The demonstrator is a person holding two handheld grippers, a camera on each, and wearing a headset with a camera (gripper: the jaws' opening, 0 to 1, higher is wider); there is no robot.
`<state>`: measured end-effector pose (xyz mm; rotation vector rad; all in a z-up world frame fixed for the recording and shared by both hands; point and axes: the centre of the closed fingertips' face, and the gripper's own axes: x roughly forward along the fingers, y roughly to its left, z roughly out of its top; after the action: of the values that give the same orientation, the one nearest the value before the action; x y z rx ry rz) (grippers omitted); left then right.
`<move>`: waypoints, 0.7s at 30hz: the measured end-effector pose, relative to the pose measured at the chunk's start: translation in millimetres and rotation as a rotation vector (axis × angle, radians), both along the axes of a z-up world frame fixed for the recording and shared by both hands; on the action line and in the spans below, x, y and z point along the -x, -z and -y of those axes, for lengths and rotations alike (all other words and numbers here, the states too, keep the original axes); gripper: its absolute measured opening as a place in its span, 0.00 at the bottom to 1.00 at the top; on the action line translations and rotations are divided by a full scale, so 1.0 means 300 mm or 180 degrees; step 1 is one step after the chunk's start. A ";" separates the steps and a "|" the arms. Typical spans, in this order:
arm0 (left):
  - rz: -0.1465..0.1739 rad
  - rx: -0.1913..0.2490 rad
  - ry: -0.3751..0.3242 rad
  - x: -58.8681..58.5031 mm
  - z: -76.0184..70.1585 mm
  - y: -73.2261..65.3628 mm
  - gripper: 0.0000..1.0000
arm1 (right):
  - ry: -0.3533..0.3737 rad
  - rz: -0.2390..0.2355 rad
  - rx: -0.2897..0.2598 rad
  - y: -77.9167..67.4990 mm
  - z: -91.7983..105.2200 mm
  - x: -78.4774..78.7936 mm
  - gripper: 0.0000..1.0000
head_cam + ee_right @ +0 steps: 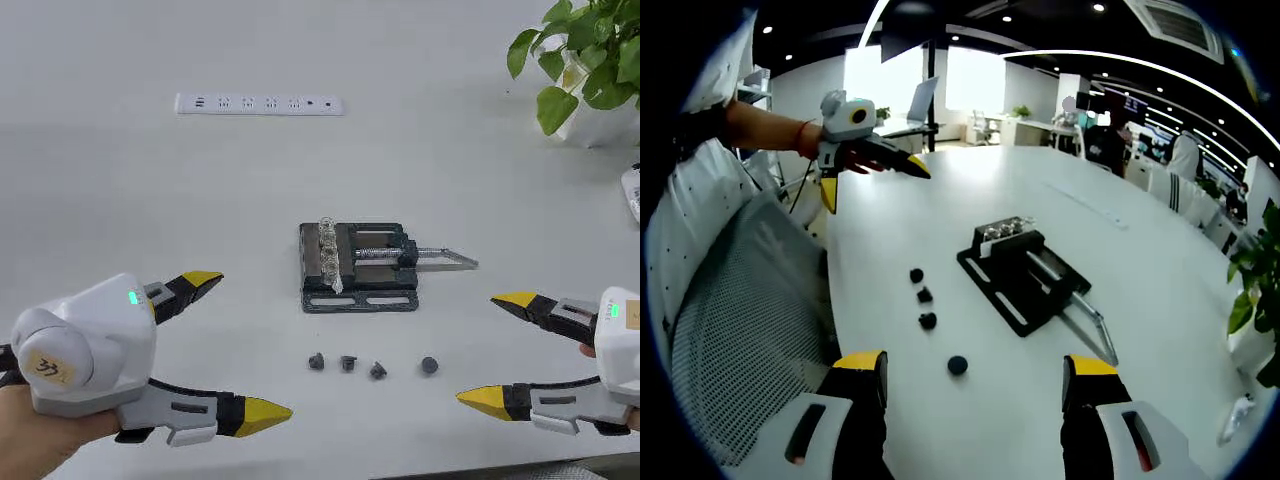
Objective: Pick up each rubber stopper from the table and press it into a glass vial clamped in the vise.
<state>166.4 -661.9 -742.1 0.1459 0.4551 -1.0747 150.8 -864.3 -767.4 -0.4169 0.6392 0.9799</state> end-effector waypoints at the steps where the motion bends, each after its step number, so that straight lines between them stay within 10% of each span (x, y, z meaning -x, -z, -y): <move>1: 0.0002 0.0004 -0.0002 -0.001 0.000 0.000 0.99 | -0.0021 -0.0011 0.0008 0.000 -0.006 0.000 0.67; 21: -0.0001 0.0060 -0.0028 -0.006 -0.004 -0.002 0.99 | -0.0630 -0.0425 0.0785 0.123 -0.058 0.019 0.28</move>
<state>168.1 -660.6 -741.6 0.1269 0.4453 -1.0702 145.1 -846.9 -804.3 -0.6457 0.8561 1.1276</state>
